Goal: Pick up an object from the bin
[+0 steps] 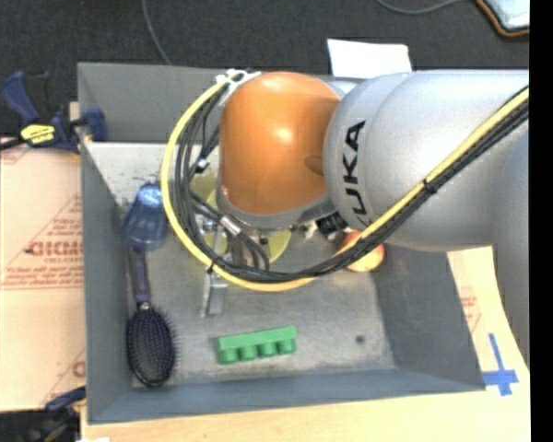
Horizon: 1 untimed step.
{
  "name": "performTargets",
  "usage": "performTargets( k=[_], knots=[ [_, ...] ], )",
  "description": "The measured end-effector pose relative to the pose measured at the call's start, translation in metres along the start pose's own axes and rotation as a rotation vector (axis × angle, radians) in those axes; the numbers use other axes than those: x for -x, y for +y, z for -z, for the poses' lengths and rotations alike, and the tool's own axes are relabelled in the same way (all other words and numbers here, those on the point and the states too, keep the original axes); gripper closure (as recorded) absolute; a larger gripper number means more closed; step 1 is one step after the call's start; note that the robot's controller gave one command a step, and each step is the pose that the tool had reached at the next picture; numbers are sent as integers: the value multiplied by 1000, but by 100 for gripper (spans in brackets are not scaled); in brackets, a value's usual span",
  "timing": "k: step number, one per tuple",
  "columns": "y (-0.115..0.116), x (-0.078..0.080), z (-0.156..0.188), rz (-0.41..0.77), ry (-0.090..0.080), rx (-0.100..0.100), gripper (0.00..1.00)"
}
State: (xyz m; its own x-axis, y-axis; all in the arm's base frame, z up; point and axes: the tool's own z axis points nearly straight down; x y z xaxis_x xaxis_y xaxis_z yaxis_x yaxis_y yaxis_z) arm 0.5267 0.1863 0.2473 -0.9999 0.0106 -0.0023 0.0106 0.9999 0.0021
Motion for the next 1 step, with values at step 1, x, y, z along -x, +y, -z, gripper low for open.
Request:
performTargets(
  k=[1],
  knots=[
    [0,0,0,0,1,0,0]
  ],
)
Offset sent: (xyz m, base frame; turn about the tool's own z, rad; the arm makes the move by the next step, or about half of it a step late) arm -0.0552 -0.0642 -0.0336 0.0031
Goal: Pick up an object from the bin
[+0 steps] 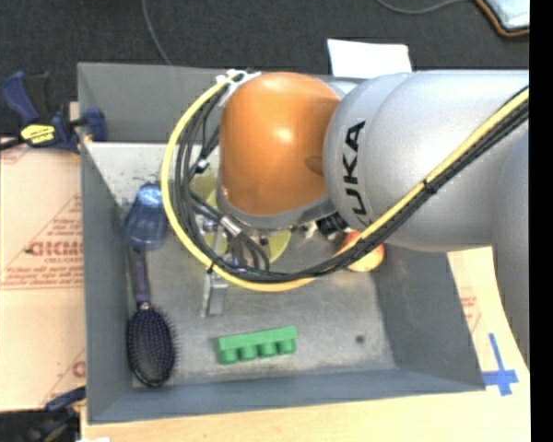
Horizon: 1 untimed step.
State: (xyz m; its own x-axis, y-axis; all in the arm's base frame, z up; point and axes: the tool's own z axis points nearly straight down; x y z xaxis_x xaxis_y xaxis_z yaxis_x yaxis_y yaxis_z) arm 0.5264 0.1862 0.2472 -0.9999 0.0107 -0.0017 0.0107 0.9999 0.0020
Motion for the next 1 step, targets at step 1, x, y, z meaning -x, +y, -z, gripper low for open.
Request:
performTargets(
  k=[1],
  knots=[
    [-66,-54,-34,-5,0,-1,0]
  ],
)
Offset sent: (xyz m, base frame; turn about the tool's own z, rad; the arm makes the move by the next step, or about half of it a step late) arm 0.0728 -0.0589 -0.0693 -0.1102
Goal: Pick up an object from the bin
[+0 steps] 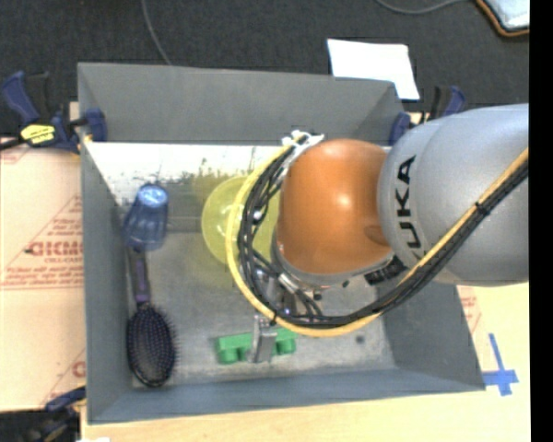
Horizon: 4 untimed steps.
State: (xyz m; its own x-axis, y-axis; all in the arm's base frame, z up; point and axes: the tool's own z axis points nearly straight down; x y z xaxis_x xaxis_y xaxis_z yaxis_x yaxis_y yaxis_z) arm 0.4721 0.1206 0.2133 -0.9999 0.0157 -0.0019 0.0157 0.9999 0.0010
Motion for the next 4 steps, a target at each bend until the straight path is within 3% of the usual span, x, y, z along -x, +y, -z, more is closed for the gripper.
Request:
performTargets(
  k=[1,2,3,4],
  knots=[
    [7,117,-30,105,-15,4,0],
    [1,27,-46,-26,-4,3,0],
    [-20,28,-52,-11,-1,6,0],
    [-47,36,-60,13,-10,2,0]
  ],
)
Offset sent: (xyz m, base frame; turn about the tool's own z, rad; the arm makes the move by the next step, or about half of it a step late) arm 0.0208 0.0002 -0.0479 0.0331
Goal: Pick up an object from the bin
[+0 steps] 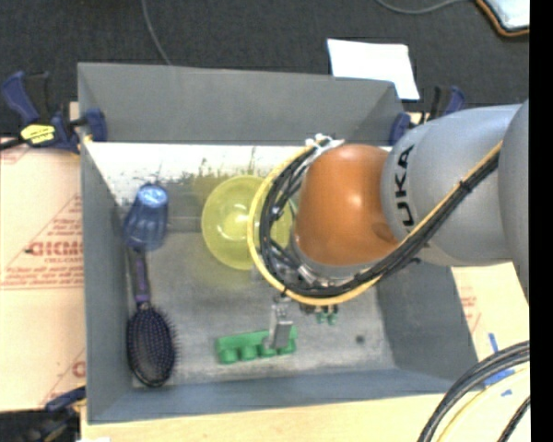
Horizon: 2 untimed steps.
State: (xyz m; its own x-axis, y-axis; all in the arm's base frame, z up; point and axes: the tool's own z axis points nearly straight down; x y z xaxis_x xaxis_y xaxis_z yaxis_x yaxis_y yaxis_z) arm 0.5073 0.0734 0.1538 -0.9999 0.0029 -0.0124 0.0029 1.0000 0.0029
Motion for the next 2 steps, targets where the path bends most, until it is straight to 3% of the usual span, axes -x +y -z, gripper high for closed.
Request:
performTargets(
  k=[1,2],
  knots=[
    [3,-20,-22,133,1,2,0],
    [-21,-8,-19,-6,3,4,0]
  ],
)
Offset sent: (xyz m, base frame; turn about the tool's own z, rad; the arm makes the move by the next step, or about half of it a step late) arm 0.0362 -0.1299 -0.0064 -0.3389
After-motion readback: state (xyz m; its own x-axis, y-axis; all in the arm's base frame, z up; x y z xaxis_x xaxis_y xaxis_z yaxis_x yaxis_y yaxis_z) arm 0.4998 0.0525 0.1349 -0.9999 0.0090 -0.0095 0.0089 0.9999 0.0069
